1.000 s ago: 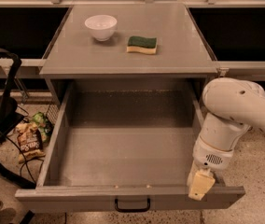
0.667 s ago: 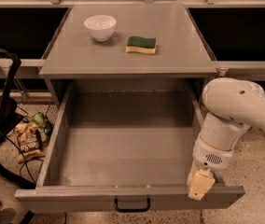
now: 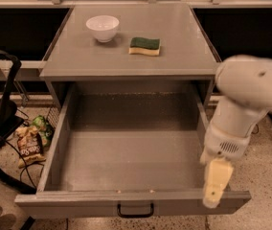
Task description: Open top drawer
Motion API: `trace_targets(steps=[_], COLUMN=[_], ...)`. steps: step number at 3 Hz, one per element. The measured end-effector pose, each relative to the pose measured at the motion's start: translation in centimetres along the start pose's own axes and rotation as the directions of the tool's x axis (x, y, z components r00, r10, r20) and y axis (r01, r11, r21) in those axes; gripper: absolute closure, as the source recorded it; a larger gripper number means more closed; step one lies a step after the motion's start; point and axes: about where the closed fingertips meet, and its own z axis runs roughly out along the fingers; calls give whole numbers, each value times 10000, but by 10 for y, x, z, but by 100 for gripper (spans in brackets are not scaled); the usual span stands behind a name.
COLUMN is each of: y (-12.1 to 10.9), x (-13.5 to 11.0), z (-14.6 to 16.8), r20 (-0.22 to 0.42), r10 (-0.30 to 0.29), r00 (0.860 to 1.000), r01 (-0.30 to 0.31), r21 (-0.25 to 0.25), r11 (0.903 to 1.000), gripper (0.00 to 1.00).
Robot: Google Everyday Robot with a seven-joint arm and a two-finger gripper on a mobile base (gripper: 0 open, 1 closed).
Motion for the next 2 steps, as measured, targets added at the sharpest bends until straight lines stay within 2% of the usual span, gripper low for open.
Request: trace_targets(steps=[1, 2], y=[7, 8], x=[-9, -11], z=[-104, -131], r20=[76, 83], r10=[-1083, -2329], r00=[9941, 9725], r01=[1059, 2250], r21=[1496, 2266], r11=[9831, 9476], gripper=[0, 0])
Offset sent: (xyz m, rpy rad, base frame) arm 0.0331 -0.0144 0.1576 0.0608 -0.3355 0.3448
